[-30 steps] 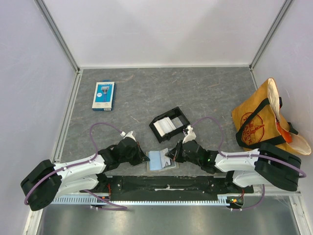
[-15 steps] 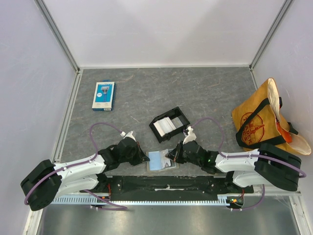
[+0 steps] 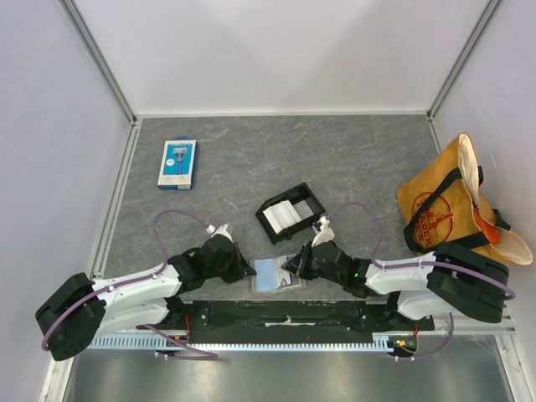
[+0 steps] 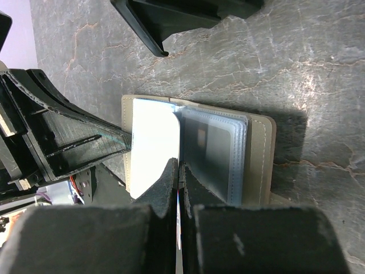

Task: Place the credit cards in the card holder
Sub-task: Insert the credit card into the card holder.

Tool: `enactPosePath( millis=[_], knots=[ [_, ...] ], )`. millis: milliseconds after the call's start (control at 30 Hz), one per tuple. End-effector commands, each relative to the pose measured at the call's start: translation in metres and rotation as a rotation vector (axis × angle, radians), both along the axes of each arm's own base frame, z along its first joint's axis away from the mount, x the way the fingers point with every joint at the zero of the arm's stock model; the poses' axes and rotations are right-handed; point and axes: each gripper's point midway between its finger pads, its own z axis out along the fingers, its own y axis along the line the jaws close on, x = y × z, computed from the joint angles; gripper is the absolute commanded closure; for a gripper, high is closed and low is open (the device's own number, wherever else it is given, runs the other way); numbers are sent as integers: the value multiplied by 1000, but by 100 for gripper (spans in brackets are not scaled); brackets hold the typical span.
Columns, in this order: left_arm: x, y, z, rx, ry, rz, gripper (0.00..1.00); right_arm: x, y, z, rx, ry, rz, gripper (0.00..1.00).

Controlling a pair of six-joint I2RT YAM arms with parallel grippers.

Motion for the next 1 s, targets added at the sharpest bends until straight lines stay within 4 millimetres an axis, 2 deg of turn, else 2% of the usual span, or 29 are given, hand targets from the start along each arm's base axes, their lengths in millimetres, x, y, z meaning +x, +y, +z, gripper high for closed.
enactPosePath(
  millis=[0, 300, 600, 967],
  knots=[
    [4, 7, -5, 29, -22, 18, 98, -4, -5, -11, -35, 11, 7, 100],
    [3, 7, -4, 31, -23, 14, 98, 1, -20, -12, -57, 6, -59, 100],
    [4, 6, -3, 21, -23, 15, 98, -6, -12, -17, -16, 48, -35, 100],
    [4, 6, -3, 18, -23, 23, 98, -14, -11, -23, 21, 90, -37, 100]
  ],
)
